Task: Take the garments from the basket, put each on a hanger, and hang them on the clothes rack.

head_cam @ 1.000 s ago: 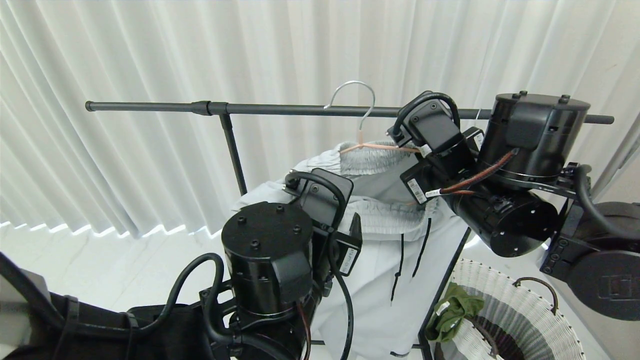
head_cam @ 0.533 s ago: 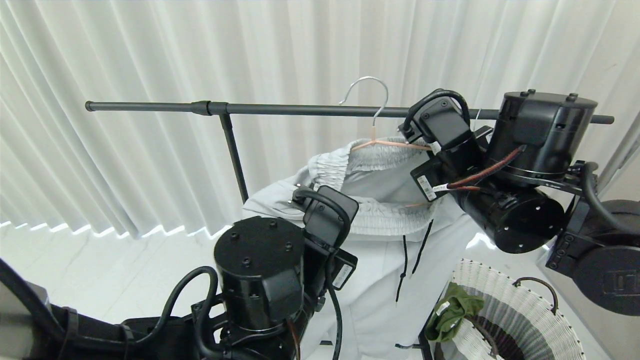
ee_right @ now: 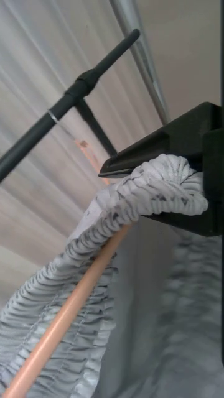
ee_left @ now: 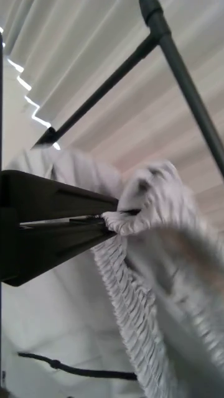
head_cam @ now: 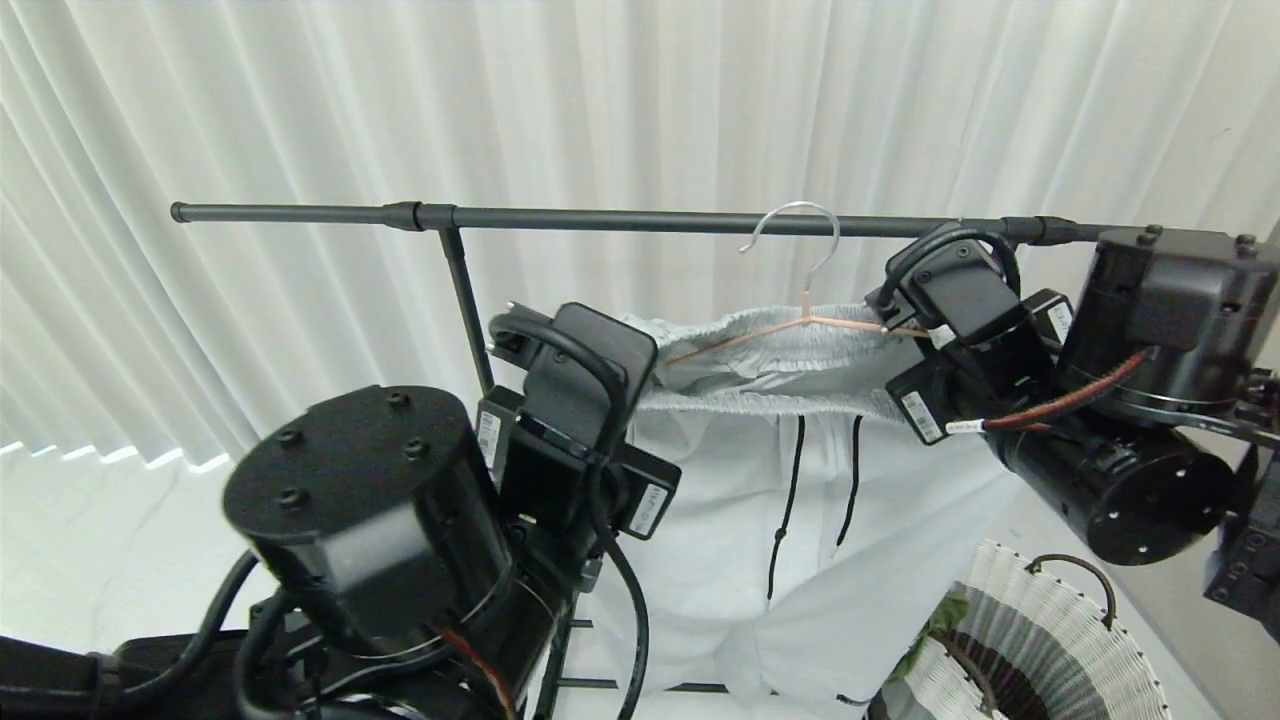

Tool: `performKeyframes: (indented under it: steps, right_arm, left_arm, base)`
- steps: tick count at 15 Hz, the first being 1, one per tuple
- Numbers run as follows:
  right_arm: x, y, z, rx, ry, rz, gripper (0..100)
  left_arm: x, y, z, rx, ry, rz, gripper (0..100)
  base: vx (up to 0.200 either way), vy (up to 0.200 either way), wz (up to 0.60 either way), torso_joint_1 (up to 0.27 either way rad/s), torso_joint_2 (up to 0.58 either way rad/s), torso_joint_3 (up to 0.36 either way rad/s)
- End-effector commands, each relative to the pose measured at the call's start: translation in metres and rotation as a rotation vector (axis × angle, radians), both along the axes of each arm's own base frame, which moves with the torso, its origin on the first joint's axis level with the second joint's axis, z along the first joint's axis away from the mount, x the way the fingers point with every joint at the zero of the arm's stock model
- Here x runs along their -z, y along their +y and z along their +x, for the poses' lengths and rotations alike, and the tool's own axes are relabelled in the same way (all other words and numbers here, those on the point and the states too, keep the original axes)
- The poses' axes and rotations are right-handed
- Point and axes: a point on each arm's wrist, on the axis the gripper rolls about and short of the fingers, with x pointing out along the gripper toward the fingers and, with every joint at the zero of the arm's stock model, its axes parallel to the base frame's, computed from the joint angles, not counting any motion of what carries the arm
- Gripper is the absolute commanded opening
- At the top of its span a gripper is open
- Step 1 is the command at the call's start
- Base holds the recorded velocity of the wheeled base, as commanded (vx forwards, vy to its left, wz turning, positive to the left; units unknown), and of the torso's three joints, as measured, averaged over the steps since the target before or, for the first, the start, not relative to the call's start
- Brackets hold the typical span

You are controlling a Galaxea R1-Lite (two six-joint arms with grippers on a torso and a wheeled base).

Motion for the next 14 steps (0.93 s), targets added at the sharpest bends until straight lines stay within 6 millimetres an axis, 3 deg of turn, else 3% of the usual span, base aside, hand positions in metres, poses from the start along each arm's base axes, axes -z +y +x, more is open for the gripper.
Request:
performKeyframes:
  steps: [1, 4, 8, 14]
  right_arm:
    - [-0.002, -0.011, -0.009, 0.003, -0.004, 0.003, 0]
    - [0.000, -0.016, -0.010, 0.014, 0.000, -0.002, 0]
    - [0.001, -0.018, -0.011, 0.018, 0.001, -0.006, 0]
    - [0.010, -0.006, -0.023, -0.052, 0.023, -0.025, 0]
  left_arm:
    - [-0.016, 0.014, -0.004, -0.033, -0.034, -0.047, 0]
    - [-0.023, 0.027, -0.004, -0.070, -0.049, -0.064, 0]
    - [-0.017, 0.046, -0.006, -0.110, -0.035, -0.042, 0]
    - [-0.022, 0.036, 0.000, -0.098, -0.030, -0.034, 0]
  base:
    - [0.000, 0.000, 0.00, 0.000, 0.00, 0.000]
    - [0.000, 0.000, 0.00, 0.000, 0.00, 0.000]
    - [0.000, 0.000, 0.00, 0.000, 0.00, 0.000]
    - [0.000, 0.000, 0.00, 0.000, 0.00, 0.000]
